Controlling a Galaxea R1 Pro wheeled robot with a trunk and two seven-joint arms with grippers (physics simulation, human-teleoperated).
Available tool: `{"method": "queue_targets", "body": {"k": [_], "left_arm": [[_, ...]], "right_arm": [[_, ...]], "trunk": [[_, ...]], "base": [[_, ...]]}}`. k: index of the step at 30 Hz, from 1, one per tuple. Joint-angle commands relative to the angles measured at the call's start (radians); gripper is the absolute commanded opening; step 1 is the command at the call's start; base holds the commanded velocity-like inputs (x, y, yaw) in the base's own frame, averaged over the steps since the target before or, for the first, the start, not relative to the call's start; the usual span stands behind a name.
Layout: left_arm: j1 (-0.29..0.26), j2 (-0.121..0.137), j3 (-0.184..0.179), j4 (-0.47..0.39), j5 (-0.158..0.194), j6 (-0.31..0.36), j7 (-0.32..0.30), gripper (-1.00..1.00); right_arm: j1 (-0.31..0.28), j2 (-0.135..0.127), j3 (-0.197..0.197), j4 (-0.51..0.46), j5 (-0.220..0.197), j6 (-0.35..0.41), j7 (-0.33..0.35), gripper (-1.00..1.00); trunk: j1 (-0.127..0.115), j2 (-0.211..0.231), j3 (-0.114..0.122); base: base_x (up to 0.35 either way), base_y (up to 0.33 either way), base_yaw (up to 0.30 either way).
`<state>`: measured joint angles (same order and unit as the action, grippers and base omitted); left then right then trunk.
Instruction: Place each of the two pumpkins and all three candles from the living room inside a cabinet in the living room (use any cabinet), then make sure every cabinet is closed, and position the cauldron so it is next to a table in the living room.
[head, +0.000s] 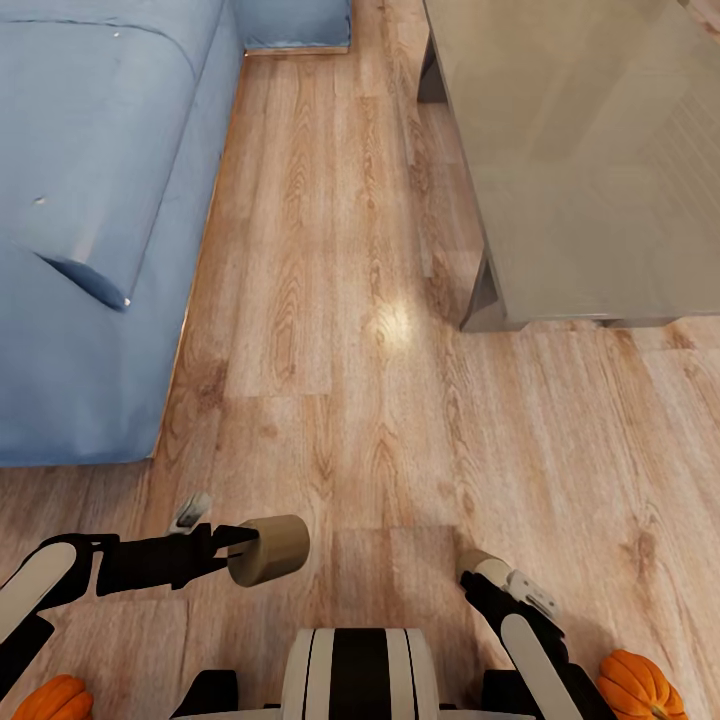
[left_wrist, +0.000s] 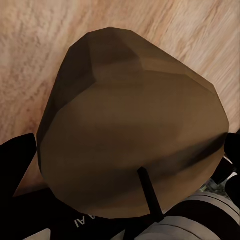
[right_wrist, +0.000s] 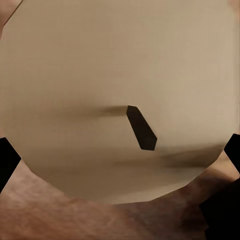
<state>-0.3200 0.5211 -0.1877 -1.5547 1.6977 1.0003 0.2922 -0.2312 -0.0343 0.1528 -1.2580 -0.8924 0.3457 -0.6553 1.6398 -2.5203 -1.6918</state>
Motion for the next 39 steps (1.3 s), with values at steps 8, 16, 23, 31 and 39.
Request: {"method": "queue_targets", "body": {"k": [8,16,23,31,39], "left_arm": [[-0.001,0.001,-0.001,-0.001,0.011,0.0,0.01,-1.0],[-0.001,0.001,-0.001,-0.001,0.011,0.0,0.01,-1.0],[-0.001,0.0,-0.009,-0.001,0.011,0.0,0.01,-1.0],[-0.001,0.0,-0.012,0.001,0.011,0.0,0.01,-1.0],[-0.001,0.0,-0.012,0.001,0.011,0.0,0.009,-1.0]], "right_arm": [[0.0,-0.001,0.002,-0.001,-0.005,0.002,-0.007,1.0],[0.0,-0.001,0.002,-0.001,-0.007,0.002,-0.007,-1.0],[0.0,-0.001,0.002,0.0,-0.007,0.002,-0.006,-1.0],[0.0,-0.001,0.002,-0.001,-0.007,0.002,-0.006,-1.0],[0.0,-0.001,0.002,-0.001,-0.007,0.002,-0.006,-1.0]], "trunk": [[0.0,0.0,-0.001],[0.0,0.0,-0.001],[0.0,0.0,-0.001],[0.0,0.0,-0.001],[0.0,0.0,-0.001]], "base": [[0.0,0.0,0.0],[0.0,0.0,0.0],[0.0,0.0,0.0],[0.0,0.0,0.0],[0.0,0.0,0.0]]}}
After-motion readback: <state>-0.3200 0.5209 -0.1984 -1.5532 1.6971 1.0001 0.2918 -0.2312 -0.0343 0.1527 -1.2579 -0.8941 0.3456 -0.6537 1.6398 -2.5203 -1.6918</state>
